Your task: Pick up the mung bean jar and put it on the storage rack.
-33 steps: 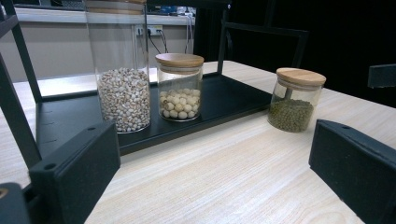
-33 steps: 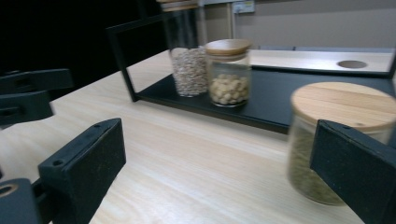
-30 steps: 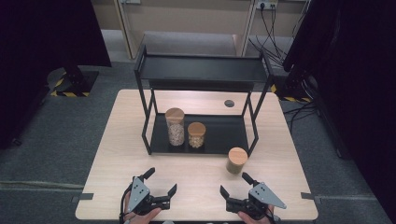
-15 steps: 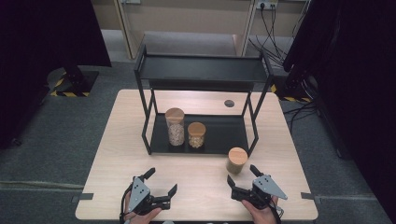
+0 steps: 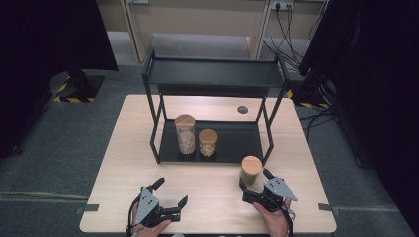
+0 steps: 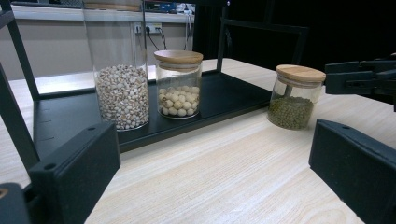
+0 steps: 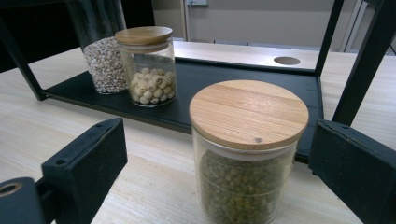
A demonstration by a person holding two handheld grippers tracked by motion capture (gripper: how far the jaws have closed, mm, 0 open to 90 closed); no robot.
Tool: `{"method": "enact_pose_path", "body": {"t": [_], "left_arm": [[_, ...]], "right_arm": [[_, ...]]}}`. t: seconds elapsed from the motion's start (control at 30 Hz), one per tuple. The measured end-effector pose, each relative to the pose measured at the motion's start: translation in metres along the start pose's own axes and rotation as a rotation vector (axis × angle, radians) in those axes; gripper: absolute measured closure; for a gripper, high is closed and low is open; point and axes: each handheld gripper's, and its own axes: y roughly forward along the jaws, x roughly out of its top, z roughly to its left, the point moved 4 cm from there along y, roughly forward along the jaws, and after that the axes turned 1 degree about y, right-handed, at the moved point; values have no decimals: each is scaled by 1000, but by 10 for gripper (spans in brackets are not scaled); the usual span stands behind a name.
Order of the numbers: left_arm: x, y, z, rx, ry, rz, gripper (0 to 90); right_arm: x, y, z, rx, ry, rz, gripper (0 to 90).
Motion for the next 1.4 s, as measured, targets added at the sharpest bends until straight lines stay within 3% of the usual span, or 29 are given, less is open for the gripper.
{"method": "enact_pose_path", "body": {"t": [0.5, 0.87, 1.17, 1.4], "left_arm": [[0, 0, 0, 0, -1, 0, 15], [0, 0, 0, -1, -2, 1, 15], [0, 0, 1, 0, -1, -1, 15], [0, 0, 0, -1, -1, 0, 15]], "right_arm": [[3, 21, -5, -40, 4, 46, 108], [6, 35, -3, -68, -10, 79, 229], [5, 35, -1, -78, -29, 75, 252], [8, 32, 1, -51, -30, 55, 252]]}}
